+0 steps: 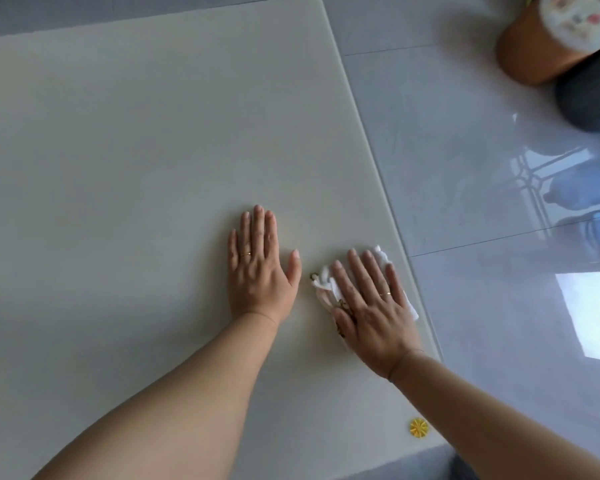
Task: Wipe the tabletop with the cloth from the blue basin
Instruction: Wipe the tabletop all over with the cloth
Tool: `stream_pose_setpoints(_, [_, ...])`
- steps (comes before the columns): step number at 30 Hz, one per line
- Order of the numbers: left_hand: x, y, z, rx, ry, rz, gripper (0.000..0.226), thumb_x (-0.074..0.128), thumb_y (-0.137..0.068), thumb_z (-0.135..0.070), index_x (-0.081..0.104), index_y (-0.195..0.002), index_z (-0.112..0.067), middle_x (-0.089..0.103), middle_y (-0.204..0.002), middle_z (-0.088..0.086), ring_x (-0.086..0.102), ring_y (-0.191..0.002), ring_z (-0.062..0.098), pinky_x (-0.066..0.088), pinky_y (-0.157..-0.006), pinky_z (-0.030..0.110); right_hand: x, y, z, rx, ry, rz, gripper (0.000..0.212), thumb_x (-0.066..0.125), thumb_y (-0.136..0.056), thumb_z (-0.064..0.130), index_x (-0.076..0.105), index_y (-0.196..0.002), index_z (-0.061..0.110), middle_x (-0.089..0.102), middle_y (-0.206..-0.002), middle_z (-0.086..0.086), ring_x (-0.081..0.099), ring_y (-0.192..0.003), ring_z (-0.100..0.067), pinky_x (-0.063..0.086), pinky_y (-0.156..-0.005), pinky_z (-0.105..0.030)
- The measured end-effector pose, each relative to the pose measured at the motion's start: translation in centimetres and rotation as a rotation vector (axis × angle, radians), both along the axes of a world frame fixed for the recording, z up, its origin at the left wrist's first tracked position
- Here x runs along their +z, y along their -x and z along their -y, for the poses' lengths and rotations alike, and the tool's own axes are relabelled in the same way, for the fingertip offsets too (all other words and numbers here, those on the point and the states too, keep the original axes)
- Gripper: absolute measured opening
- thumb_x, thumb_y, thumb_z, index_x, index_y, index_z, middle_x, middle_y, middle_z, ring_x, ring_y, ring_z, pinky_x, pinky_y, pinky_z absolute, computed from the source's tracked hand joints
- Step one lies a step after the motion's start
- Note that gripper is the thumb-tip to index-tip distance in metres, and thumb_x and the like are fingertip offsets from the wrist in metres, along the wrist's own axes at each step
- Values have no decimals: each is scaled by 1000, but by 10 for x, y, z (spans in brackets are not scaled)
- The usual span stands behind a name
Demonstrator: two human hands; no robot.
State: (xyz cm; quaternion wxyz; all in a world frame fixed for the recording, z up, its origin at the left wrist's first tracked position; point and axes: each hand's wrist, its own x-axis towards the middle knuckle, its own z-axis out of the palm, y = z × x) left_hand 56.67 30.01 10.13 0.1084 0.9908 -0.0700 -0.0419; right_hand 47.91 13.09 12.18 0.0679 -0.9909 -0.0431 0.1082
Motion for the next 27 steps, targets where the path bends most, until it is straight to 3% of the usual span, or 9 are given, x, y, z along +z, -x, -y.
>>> stream_pose_setpoints(3, [1, -1, 0, -18, 17, -19, 69, 32, -91, -43, 24, -149, -6, 19, -157, 12, 17, -146, 29, 9, -119, 43, 2, 4, 36, 82, 39, -11, 58, 22, -95, 46, 16, -149, 24, 16, -157, -4, 9, -146, -23, 9, -117, -44])
stream_pose_setpoints(5, [2, 1, -2, -11, 42, -11, 67, 41, -93, -39, 24, -149, -5, 19, -157, 12, 16, -146, 29, 6, -119, 43, 6, 4, 40, -132, 34, -43, 60, 13, -93, 50, 8, -149, 27, 6, -158, -1, -1, -146, -19, -1, -119, -40])
stream_pose_setpoints(8, [9, 25, -3, 32, 68, 25, 67, 36, -92, -40, 27, -147, -3, 22, -156, 14, 18, -145, 30, 7, -118, 42, 2, 27, 6, -433, 24, -53, 64, 6, -91, 53, 1, -149, 26, -1, -159, -3, -11, -146, -19, -11, -117, -38])
stream_pose_setpoints(10, [15, 63, 3, -37, 102, 35, 66, 35, -91, -39, 30, -146, -3, 25, -155, 15, 22, -144, 31, 11, -117, 42, 3, 53, -11, -378, 14, -53, 62, 15, -94, 48, 11, -150, 22, 7, -158, -7, -1, -147, -24, -4, -117, -43])
stream_pose_setpoints(14, [15, 146, 3, -185, 77, -9, 62, 38, -92, -36, 34, -145, -3, 29, -153, 13, 27, -142, 28, 21, -115, 44, 10, 84, 24, -10, 14, -39, 57, 26, -95, 44, 25, -147, 21, 20, -155, -6, 18, -144, -27, 15, -115, -47])
stream_pose_setpoints(18, [10, 163, -1, -147, 19, -41, 64, 37, -89, -36, 36, -144, -3, 32, -152, 13, 29, -141, 28, 24, -113, 45, 10, 99, 32, -498, 16, -89, 65, 7, -90, 53, 5, -149, 26, -1, -159, 0, -7, -146, -18, -4, -118, -40])
stream_pose_setpoints(20, [9, 162, 0, -142, 27, -49, 65, 38, -88, -36, 35, -144, -4, 32, -152, 14, 28, -141, 27, 24, -114, 46, 8, 116, 3, -619, 26, -99, 66, 4, -91, 52, 1, -150, 24, -6, -159, -2, -12, -146, -20, -7, -118, -42])
stream_pose_setpoints(25, [10, 162, 1, -147, 33, -58, 65, 38, -88, -36, 36, -144, -3, 31, -152, 14, 30, -141, 30, 24, -113, 46, 12, 158, -7, -124, -15, -91, 59, 25, -96, 45, 23, -149, 20, 22, -156, -9, 12, -145, -26, 14, -114, -48])
stream_pose_setpoints(27, [10, 162, 1, -149, 30, -45, 65, 38, -87, -36, 36, -144, -3, 31, -152, 14, 30, -141, 30, 23, -114, 46, 11, 159, 28, -74, 37, -71, 60, 24, -95, 49, 22, -148, 23, 21, -156, -5, 11, -146, -23, 13, -115, -46])
